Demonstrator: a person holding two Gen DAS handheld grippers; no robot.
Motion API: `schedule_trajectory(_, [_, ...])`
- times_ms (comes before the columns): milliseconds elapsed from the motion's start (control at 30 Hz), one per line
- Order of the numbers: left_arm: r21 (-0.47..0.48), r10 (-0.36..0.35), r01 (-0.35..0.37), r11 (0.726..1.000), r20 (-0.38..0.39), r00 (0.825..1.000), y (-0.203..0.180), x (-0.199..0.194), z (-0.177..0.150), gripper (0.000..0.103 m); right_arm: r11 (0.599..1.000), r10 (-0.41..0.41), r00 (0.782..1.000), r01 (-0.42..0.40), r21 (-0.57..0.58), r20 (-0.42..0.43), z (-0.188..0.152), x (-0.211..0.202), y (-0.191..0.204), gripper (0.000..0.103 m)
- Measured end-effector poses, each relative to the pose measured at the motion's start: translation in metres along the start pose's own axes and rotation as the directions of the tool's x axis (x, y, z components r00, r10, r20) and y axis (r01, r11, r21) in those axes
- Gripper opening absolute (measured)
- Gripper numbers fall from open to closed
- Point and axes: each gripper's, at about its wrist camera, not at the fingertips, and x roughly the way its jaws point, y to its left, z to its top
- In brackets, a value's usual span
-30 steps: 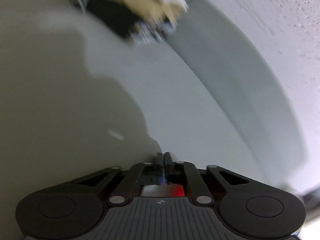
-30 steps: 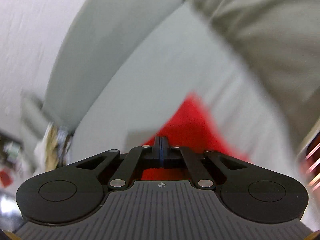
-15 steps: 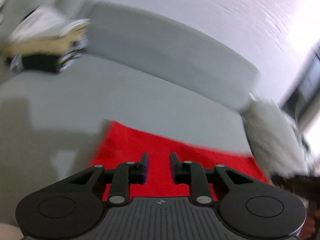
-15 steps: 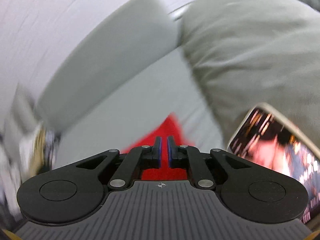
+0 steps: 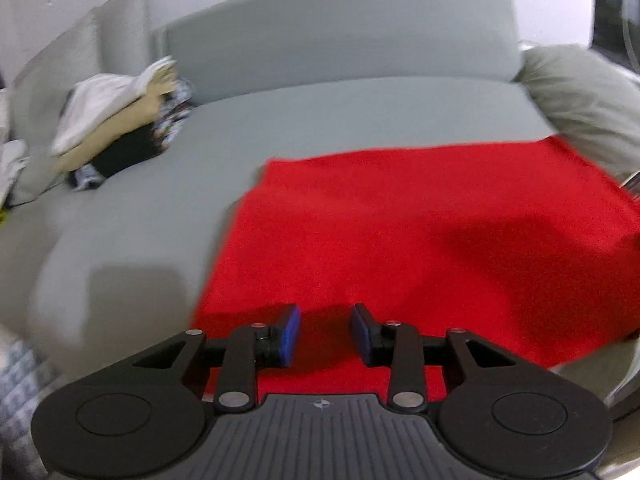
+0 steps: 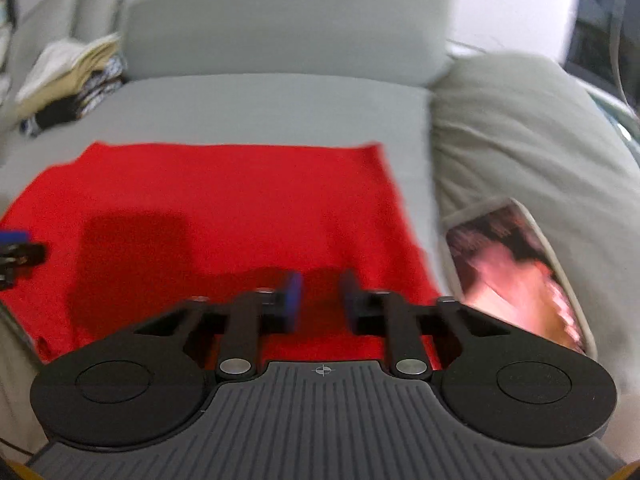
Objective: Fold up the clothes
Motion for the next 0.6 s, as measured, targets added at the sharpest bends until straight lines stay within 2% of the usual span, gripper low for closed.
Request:
schedule_trajectory(100, [-0.078, -0.012, 0.012, 0.997, -0.001, 1.0, 0.017, -0.009, -0.013, 0.032, 0.994, -0.055, 0.998, 0.058, 0.097, -0.036, -0.009, -0.018, -0.024, 0.019])
schedule_trajectory(133, [-0.114, -0.036, 0.036, 0.993, 0.007, 0.999, 0.02, -0.013, -0.014, 0.032, 0.992, -0.054, 0.998, 0.057, 0.109, -0.034, -0.011, -0.023, -0.025, 0.026])
schedule_trajectory(200, [-0.172, -0.082, 0.085, 0.981, 0.029, 0.996, 0.024, -0.021, -0.016, 0.031, 0.992, -0.045, 0.999, 0.047, 0.116, -0.017, -0.015, -0.034, -0.022, 0.026])
schedule_trajectory(267, [-0.14, -0.131, 0.141, 0.98, 0.073, 0.989, 0.011, -0.029, -0.014, 0.03, 0.994, 0.01, 1.0, -0.012, 0.106, 0.014, -0.015, -0.043, -0.011, 0.026])
schedule_trajectory(333, [-0.063, -0.172, 0.178, 0.982, 0.102, 0.98, -0.008, -0.033, -0.01, 0.032, 0.992, 0.099, 0.994, -0.102, 0.078, 0.047, -0.015, -0.049, 0.004, 0.026])
schedule_trajectory(433, [0.059, -0.212, 0.206, 0.977, 0.114, 0.971, -0.038, -0.03, -0.005, 0.033, 0.981, 0.194, 0.979, -0.193, -0.028, 0.066, -0.012, -0.046, 0.035, 0.026])
schedule_trajectory(533, [0.143, -0.209, 0.193, 0.971, 0.11, 0.972, -0.057, -0.014, -0.006, 0.035, 0.969, 0.22, 0.974, -0.212, -0.126, 0.048, -0.012, -0.036, 0.06, 0.027])
schedule_trajectory(600, [0.126, -0.183, 0.172, 0.977, 0.078, 0.98, -0.057, 0.001, -0.011, 0.037, 0.966, 0.203, 0.979, -0.198, -0.164, 0.015, -0.013, -0.021, 0.067, 0.027])
